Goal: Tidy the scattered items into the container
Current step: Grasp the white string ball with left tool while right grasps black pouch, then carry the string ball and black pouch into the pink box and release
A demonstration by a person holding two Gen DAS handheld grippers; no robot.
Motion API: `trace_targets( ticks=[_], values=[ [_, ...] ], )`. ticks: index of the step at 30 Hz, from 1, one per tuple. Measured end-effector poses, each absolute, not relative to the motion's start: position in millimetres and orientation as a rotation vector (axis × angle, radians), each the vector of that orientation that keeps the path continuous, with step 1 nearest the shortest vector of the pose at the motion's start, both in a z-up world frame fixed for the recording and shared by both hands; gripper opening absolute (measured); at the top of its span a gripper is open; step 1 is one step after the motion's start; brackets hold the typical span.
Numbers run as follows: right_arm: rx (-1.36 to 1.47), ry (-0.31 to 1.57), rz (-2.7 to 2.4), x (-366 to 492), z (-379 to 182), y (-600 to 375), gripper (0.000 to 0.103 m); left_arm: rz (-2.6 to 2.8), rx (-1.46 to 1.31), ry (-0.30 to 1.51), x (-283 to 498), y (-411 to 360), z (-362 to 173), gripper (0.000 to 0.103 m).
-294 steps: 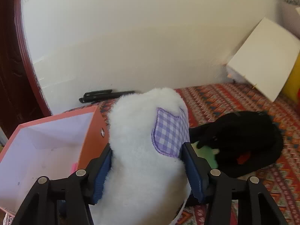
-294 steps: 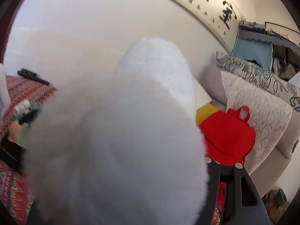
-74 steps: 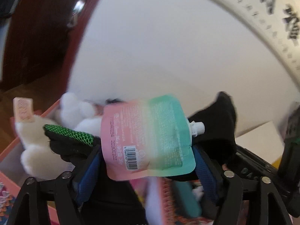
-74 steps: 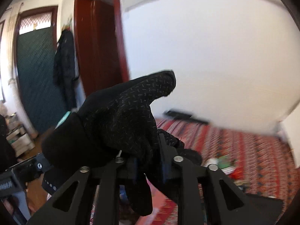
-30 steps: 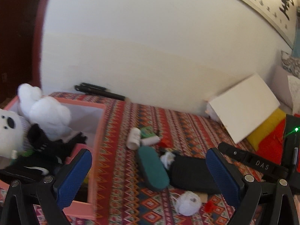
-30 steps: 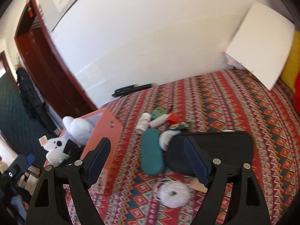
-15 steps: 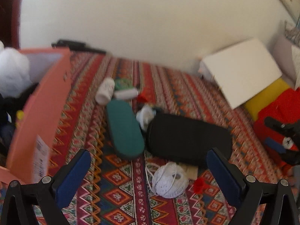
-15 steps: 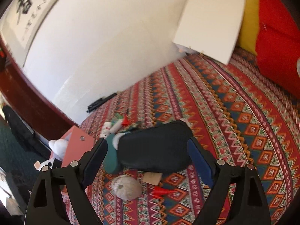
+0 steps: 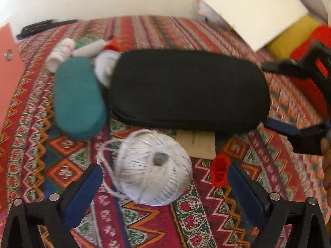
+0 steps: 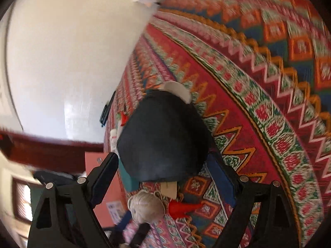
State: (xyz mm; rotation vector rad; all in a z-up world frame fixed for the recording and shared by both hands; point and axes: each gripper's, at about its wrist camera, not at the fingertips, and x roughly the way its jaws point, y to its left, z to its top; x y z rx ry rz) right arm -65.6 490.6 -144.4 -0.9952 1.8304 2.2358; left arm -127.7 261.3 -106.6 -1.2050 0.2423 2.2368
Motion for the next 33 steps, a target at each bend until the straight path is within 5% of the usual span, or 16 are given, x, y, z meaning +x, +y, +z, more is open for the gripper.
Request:
trace_targets(
  ticks=[8, 10, 12, 18, 25, 33],
  values=[
    [-0.963, 1.812, 2.272, -100, -159, 490, 0.101, 2.215, -1.295, 0.344, -140, 268, -133, 0.064],
    [-1.006, 1.703, 2.274, -102, -154, 483, 0.073, 2.214, -1.285, 0.348, -139, 267, -128, 0.064],
    [-0.994, 1.757, 2.27, -101, -155, 483, 0.057, 2.219, -1.277, 0.326, -139, 263, -122, 0.064],
    [-0.773, 2.021, 2.315, -81, -129, 493, 0.027, 2.249, -1.183, 0.26, -130, 253, -83, 0.064],
    [-0.696, 1.99, 2.407, -59, -91, 493, 0.025, 2.276, -1.057, 0.168, -115, 233, -32, 0.064],
    [-0.54, 2.179, 2.386, -21, -74, 508, 0.025, 2.328, -0.959, 0.04, -112, 196, 11, 0.064]
  ],
)
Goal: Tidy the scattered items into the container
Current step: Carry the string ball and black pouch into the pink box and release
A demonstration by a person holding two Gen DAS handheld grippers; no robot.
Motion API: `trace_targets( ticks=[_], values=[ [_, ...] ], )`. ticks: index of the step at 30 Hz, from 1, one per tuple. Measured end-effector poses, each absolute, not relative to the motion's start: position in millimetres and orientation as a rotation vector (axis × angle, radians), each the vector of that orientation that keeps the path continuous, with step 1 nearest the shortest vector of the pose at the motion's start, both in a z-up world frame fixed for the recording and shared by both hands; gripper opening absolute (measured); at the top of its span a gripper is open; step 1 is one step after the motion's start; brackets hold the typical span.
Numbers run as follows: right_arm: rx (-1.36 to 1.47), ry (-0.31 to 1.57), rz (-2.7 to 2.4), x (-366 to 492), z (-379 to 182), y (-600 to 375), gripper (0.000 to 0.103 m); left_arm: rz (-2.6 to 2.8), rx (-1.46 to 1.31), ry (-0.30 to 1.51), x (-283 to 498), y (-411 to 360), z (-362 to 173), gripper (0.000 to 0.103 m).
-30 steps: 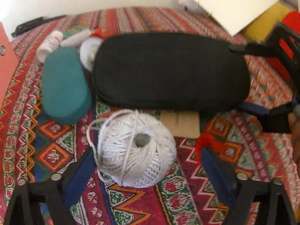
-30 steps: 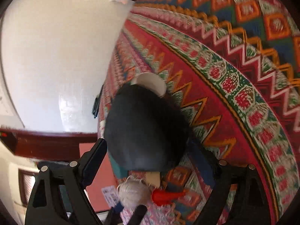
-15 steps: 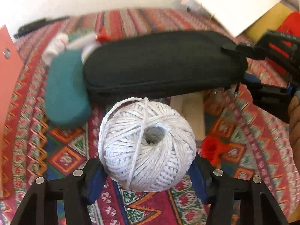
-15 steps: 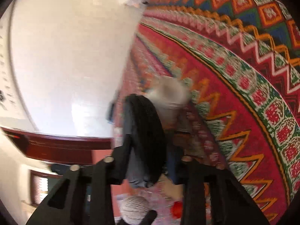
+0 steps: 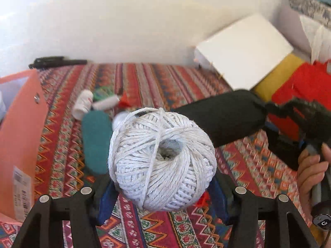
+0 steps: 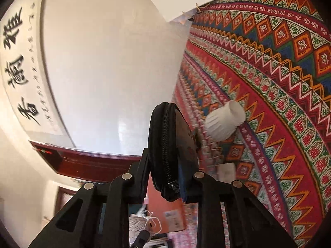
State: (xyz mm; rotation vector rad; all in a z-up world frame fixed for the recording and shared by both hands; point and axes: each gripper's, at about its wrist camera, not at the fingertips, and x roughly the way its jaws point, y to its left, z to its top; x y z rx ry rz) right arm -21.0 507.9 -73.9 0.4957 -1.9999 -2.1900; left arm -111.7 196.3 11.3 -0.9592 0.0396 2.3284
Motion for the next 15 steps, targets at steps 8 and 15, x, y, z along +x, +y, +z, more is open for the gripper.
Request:
trace_targets(
  ticks=[8, 15],
  values=[
    [0.39, -1.996, -2.123, -15, -53, 506, 0.025, 2.391, -0.905, -0.088, -122, 147, 44, 0.064],
    [0.328, -1.981, -1.984, -42, -43, 479, 0.025, 2.503, -0.836, -0.158, -135, 70, 68, 0.064]
  ],
)
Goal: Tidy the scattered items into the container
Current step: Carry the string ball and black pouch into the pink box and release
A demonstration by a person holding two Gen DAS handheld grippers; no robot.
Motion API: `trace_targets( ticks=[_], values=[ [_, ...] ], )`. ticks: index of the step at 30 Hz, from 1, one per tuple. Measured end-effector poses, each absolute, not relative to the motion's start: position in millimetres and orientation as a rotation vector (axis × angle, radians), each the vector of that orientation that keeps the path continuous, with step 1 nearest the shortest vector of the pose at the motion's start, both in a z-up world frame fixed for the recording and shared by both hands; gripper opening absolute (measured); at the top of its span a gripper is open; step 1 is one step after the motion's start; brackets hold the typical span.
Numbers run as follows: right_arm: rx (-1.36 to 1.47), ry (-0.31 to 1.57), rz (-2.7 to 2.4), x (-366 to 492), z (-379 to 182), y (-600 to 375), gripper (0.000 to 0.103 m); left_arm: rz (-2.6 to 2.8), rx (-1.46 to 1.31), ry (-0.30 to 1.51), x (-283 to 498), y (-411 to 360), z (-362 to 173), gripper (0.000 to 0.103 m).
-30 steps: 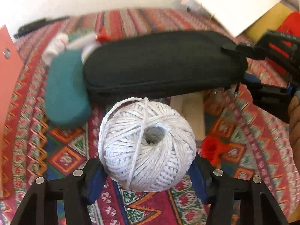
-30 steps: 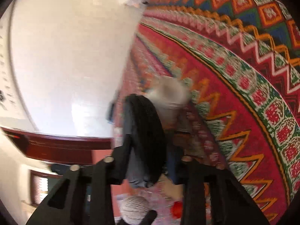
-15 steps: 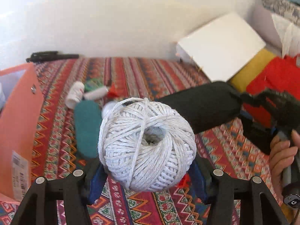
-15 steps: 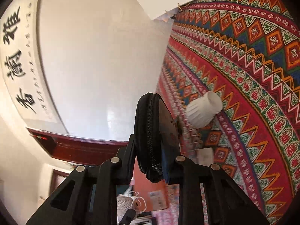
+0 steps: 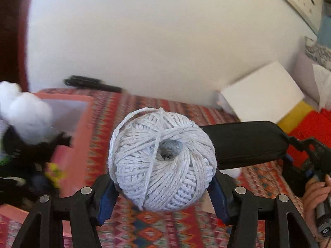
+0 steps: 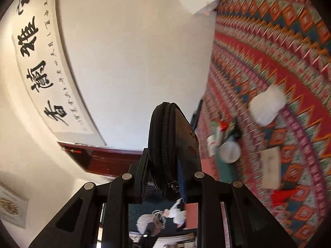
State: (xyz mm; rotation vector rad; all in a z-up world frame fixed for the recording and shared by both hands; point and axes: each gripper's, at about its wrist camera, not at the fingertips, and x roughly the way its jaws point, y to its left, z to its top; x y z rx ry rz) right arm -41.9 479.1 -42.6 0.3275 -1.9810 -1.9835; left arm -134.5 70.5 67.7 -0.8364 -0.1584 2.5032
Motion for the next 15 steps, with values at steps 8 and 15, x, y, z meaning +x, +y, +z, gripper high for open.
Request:
trace_targets(
  ticks=[8, 15],
  values=[
    [0.38, -1.876, -1.814, -146, -20, 374, 0.025, 2.672, -0.833, -0.285, -173, -41, 66, 0.064],
    [0.568, -1.721, -1.795, -263, -3, 238, 0.038, 2.736, -0.858, -0.351, -207, -112, 55, 0.068]
  ],
)
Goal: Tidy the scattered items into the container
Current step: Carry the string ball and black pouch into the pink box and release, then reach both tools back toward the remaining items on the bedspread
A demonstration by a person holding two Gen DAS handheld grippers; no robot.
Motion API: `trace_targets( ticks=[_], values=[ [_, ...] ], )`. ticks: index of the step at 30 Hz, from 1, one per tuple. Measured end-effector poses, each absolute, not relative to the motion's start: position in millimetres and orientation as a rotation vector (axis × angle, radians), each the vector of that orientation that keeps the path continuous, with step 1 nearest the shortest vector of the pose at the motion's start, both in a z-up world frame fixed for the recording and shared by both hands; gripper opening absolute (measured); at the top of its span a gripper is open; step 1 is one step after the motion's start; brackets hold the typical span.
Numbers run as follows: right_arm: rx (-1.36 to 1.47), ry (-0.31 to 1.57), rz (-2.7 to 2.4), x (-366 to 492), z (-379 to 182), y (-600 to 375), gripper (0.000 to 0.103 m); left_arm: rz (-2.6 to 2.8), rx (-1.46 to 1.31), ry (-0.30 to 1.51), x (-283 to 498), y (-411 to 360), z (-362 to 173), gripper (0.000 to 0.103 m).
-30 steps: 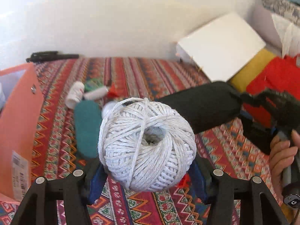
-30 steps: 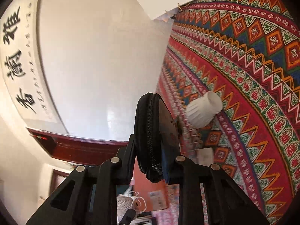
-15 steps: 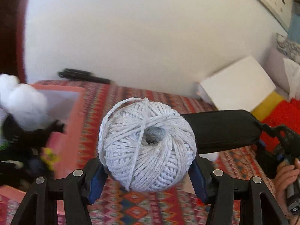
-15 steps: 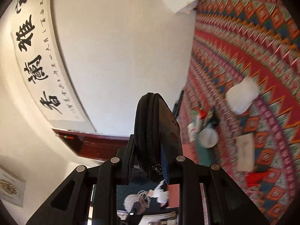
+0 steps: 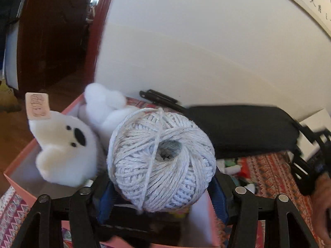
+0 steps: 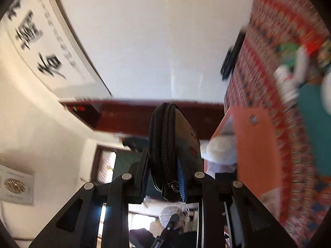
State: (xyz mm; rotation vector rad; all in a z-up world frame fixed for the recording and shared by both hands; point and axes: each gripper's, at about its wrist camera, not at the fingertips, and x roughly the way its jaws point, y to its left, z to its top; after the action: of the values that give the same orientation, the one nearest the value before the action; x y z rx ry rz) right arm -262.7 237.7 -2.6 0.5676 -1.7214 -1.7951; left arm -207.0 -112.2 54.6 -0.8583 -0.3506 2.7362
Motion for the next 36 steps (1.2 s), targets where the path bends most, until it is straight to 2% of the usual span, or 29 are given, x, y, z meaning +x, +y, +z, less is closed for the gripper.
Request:
trace_targets(
  ticks=[1, 2, 3, 5, 9, 14, 19, 29, 33, 36],
  values=[
    [0.63, -1.701, -1.8, -277, -5, 217, 0.048, 2.758, -0.862, -0.355, -210, -119, 53, 0.078],
    [0.726, -1.671, -1.8, -291, -11, 195, 0.081, 2.777, -0.853, -0.374, -211, -127, 53, 0.086],
    [0.83, -1.644, -1.816, -299, -17, 178, 0.093, 2.775, -0.84, -0.39, -211, -133, 55, 0.088],
    [0.96, -1.564, -1.87, -302, -24, 160, 0.092, 2.757, -0.809, -0.398, -207, -130, 59, 0.089],
    [0.971, -1.479, -2.026, -276, -25, 173, 0.091, 2.743, -0.762, -0.385, -198, -122, 68, 0.089],
    [0.889, -1.521, -2.131, -217, -26, 231, 0.091, 2.699, -0.741, -0.36, -183, -99, 81, 0.089],
    [0.847, -1.517, -2.291, -153, -30, 294, 0.091, 2.599, -0.747, -0.267, -156, -37, 85, 0.09],
    [0.79, -1.737, -2.422, -73, -71, 401, 0.091, 2.438, -0.942, -0.063, -118, 76, 27, 0.09],
    [0.813, -1.708, -2.481, -57, -72, 424, 0.091, 2.406, -0.969, 0.097, -101, 109, 0, 0.09],
    [0.827, -1.672, -2.535, -48, -71, 434, 0.091, 2.382, -0.977, 0.126, -93, 129, -11, 0.09]
  ],
)
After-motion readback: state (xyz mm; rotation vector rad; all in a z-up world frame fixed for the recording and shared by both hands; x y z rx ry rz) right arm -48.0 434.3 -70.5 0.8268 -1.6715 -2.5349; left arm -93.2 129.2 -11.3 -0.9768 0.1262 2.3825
